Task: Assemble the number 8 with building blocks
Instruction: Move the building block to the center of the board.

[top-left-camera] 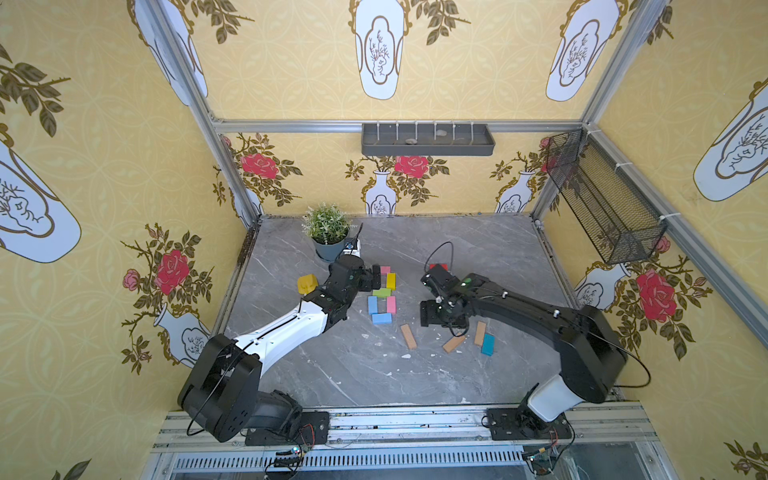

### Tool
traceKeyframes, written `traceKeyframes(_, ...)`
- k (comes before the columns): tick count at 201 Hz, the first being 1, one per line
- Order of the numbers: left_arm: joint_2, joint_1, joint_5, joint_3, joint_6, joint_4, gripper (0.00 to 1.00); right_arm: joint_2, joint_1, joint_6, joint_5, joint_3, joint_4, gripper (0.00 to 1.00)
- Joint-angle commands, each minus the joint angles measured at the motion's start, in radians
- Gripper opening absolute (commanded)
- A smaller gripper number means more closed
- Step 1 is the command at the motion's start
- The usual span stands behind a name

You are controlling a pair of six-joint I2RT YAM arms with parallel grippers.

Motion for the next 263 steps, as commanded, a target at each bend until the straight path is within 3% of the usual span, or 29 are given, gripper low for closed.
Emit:
traceKeyframes(1, 0.006, 0.002, -0.002, -0.001, -0.003, 0.012, 1.00, -0.139, -0.094, 0.171, 0.095, -0.091, -0.100, 0.98)
traceKeyframes(43, 0.007, 0.002, 0.005, -0.001, -0.006, 0.015, 1.00, -0.358, -0.308, 0.294, 0.077, -0.204, -0.183, 0.98)
traceKeyframes(85, 0.001, 0.002, 0.000, -0.005, -0.005, 0.014, 1.00, -0.399, -0.466, 0.292, 0.030, -0.266, -0.198, 0.99)
traceKeyframes(138, 0.006, 0.002, 0.004, -0.004, -0.004, 0.015, 1.00, -0.342, -0.494, 0.261, -0.067, -0.350, -0.096, 0.91)
traceKeyframes(263, 0.008, 0.002, 0.003, -0.004, -0.002, 0.012, 1.00, -0.253, -0.534, 0.239, -0.056, -0.374, -0.015, 0.90)
